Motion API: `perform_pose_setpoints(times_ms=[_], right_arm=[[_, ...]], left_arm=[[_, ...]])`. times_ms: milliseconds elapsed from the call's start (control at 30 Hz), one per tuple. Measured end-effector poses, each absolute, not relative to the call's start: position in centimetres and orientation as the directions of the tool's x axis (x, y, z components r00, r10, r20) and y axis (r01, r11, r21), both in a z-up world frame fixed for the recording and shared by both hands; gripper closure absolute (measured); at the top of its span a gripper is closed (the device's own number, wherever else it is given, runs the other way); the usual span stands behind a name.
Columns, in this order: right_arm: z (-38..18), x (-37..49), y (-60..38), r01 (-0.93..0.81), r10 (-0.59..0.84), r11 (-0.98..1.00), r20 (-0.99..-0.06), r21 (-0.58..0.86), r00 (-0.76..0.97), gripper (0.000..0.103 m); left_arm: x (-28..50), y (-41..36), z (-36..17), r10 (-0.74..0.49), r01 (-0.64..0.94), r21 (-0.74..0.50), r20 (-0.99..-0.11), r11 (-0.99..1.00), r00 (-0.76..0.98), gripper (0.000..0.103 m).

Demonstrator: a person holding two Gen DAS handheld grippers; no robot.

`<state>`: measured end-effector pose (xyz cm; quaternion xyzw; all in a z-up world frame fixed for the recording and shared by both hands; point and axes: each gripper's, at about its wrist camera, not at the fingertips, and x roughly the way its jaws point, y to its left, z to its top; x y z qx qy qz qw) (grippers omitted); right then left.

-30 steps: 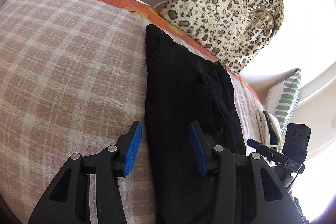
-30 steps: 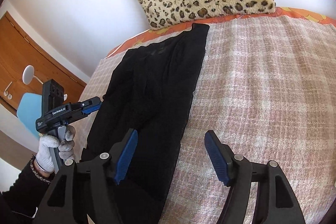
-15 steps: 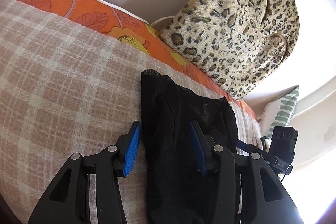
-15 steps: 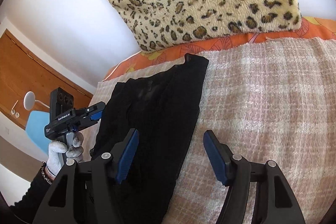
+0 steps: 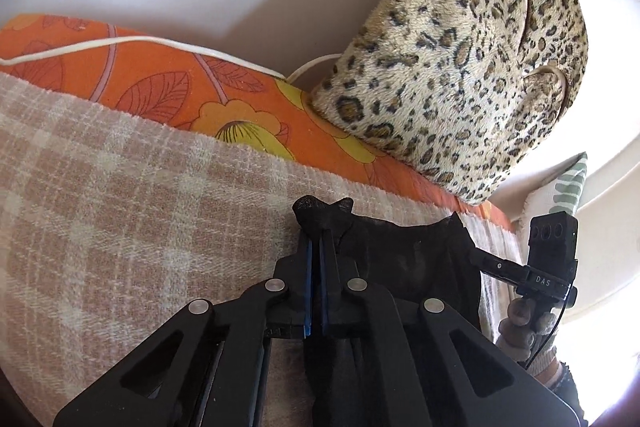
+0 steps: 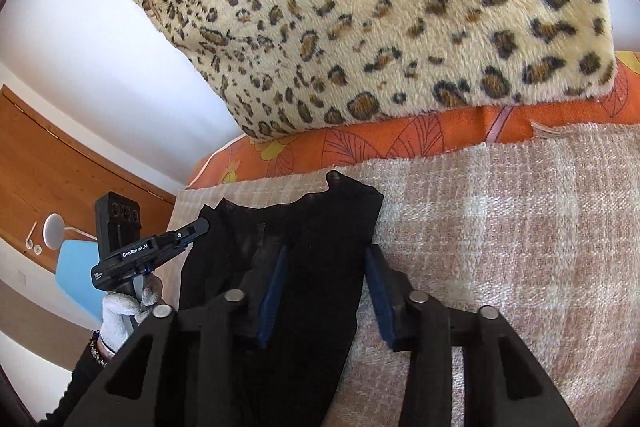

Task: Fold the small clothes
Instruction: 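Close left tool on the collar end while right tool closes beside it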

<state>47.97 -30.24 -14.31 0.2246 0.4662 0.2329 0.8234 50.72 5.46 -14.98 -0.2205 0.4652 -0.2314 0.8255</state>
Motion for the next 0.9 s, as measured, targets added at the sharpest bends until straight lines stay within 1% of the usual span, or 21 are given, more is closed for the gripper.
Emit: perform_pose_setpoints(times_ms=[33,67,100,133,200,233,300,333,367,400,433,600,667,700,767,800,833,867,900], right_arm=[[-14.3,48.1,-30.0,-0.174,0.58,0.802,-0.676,0.571,0.455,0.085],[-14.2,48.2,-29.8,-0.183,0.561,0.818,-0.687,0.546,0.462,0.093],[-14.0,48.3,-29.6,-0.194,0.54,0.835,-0.697,0.516,0.471,0.095],[-13.8,48.4,-29.4,-0.195,0.517,0.85,-0.705,0.489,0.484,0.098],[-13.8,48.9,-29.7,-0.178,0.516,0.848,-0.702,0.499,0.492,0.098],[-13.7,49.0,-29.9,-0.176,0.524,0.842,-0.696,0.51,0.491,0.096],[-13.6,49.3,-30.3,-0.157,0.52,0.842,-0.7,0.516,0.489,0.083],[-13.6,49.5,-30.7,-0.154,0.539,0.828,-0.691,0.539,0.483,0.065],[-13.6,49.6,-31.3,-0.149,0.56,0.81,-0.672,0.567,0.485,0.057],[-13.6,49.8,-31.6,-0.148,0.575,0.797,-0.659,0.586,0.486,0.057],[-13.6,50.0,-31.7,-0.146,0.58,0.792,-0.655,0.593,0.484,0.057],[-14.2,51.1,-31.7,-0.154,0.594,0.784,-0.654,0.602,0.468,0.059],[-14.2,51.5,-31.1,-0.16,0.582,0.795,-0.662,0.586,0.472,0.064],[-14.2,51.6,-31.0,-0.16,0.584,0.794,-0.662,0.587,0.47,0.064],[-14.3,52.0,-30.6,-0.164,0.58,0.799,-0.669,0.579,0.464,0.073],[-14.3,52.2,-30.3,-0.168,0.566,0.811,-0.68,0.56,0.466,0.077],[-14.2,52.2,-30.0,-0.174,0.555,0.822,-0.692,0.543,0.461,0.087],[-14.1,52.3,-29.6,-0.178,0.546,0.829,-0.701,0.529,0.458,0.092],[-14.0,52.2,-29.2,-0.184,0.541,0.834,-0.704,0.521,0.459,0.092]], left_arm=[[50.8,5.5,-14.4,-0.582,0.2,-0.564,-0.658,0.801,0.477,0.102],[51.0,5.4,-13.9,-0.57,0.22,-0.539,-0.659,0.813,0.491,0.102],[51.3,5.5,-13.9,-0.554,0.217,-0.523,-0.668,0.825,0.497,0.102],[51.6,5.7,-14.1,-0.561,0.208,-0.536,-0.668,0.819,0.488,0.102],[52.0,5.9,-14.7,-0.589,0.205,-0.565,-0.669,0.799,0.453,0.102],[52.0,6.0,-14.7,-0.582,0.204,-0.557,-0.675,0.805,0.453,0.102],[52.1,6.3,-15.0,-0.582,0.187,-0.566,-0.677,0.803,0.449,0.101],[52.2,6.7,-15.2,-0.593,0.171,-0.586,-0.672,0.792,0.443,0.097],[52.3,7.0,-15.2,-0.594,0.155,-0.595,-0.67,0.788,0.445,0.092],[52.3,7.3,-15.3,-0.587,0.143,-0.595,-0.671,0.791,0.453,0.085],[52.3,7.4,-15.3,-0.587,0.139,-0.598,-0.67,0.79,0.455,0.084],[52.4,6.6,-15.8,-0.593,0.147,-0.596,-0.678,0.789,0.433,0.084],[52.5,6.4,-15.8,-0.592,0.149,-0.596,-0.672,0.789,0.446,0.084],[52.6,6.2,-15.8,-0.593,0.148,-0.599,-0.667,0.787,0.451,0.084],[52.7,5.8,-15.6,-0.578,0.162,-0.577,-0.67,0.8,0.466,0.085],[52.7,5.4,-15.4,-0.558,0.176,-0.548,-0.681,0.818,0.474,0.089],[52.7,5.1,-15.3,-0.55,0.19,-0.53,-0.689,0.827,0.473,0.098],[52.7,4.8,-15.3,-0.549,0.2,-0.522,-0.692,0.829,0.47,0.098],[52.7,4.6,-15.2,-0.55,0.207,-0.52,-0.689,0.829,0.472,0.099]])
